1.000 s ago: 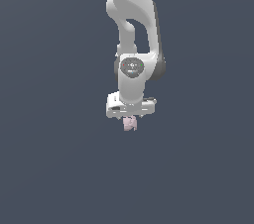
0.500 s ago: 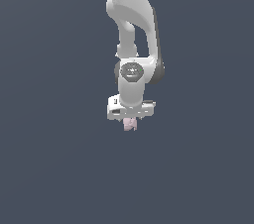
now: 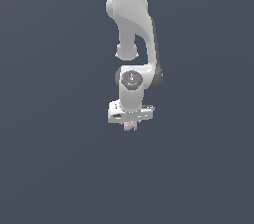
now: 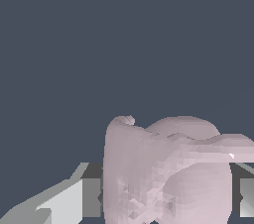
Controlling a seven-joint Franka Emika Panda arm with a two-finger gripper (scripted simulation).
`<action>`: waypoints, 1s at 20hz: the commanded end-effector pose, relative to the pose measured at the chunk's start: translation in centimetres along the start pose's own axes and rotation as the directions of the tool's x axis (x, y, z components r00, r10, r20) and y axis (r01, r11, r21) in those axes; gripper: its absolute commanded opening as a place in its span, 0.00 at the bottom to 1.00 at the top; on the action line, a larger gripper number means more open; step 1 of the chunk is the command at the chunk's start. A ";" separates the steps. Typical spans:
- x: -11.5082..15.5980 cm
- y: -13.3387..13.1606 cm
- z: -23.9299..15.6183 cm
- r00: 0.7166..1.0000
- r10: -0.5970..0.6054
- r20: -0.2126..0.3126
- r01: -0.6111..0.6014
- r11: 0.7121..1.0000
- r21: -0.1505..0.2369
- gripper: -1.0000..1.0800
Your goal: Pick up the object and move it to a goal position.
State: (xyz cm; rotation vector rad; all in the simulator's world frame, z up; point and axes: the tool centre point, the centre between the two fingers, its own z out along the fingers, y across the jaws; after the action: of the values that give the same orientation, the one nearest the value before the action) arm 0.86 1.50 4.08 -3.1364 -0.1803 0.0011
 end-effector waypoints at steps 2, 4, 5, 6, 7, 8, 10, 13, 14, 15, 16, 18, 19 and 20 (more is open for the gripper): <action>0.0 0.0 0.1 1.000 0.000 -0.001 0.000 1.000 0.000 0.00; 0.0 0.0 0.1 1.000 0.000 -0.001 0.000 1.000 0.000 0.00; 0.0 0.0 0.1 1.000 0.000 -0.001 0.000 1.000 0.000 0.00; 0.0 0.0 0.1 1.000 0.000 -0.001 0.000 1.000 0.000 0.00; 0.0 0.0 0.1 1.000 0.000 -0.001 0.000 1.000 0.000 0.00; 0.0 0.0 0.1 1.000 0.000 -0.001 0.000 1.000 0.000 0.00; 0.1 0.0 0.0 1.000 0.000 -0.001 0.000 1.000 0.000 0.00; 0.2 0.0 0.0 1.000 0.000 -0.001 0.000 1.000 0.000 0.00; 0.3 0.1 0.0 1.000 0.000 -0.001 0.000 1.000 0.000 0.00; 0.4 0.1 0.0 1.000 0.000 -0.001 0.000 1.000 0.000 0.00; 0.6 0.1 0.0 1.000 0.000 -0.001 0.000 1.000 0.000 0.00; 1.1 0.2 -0.1 1.000 0.000 -0.001 0.000 1.000 0.000 0.00; 1.3 0.3 -0.1 1.000 0.000 -0.001 0.000 1.000 0.000 0.00; 1.6 0.3 -0.1 1.000 0.000 -0.001 0.000 1.000 0.000 0.00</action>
State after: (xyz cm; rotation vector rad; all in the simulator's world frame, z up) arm 2.08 1.39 4.15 -3.1365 -0.1808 -0.0005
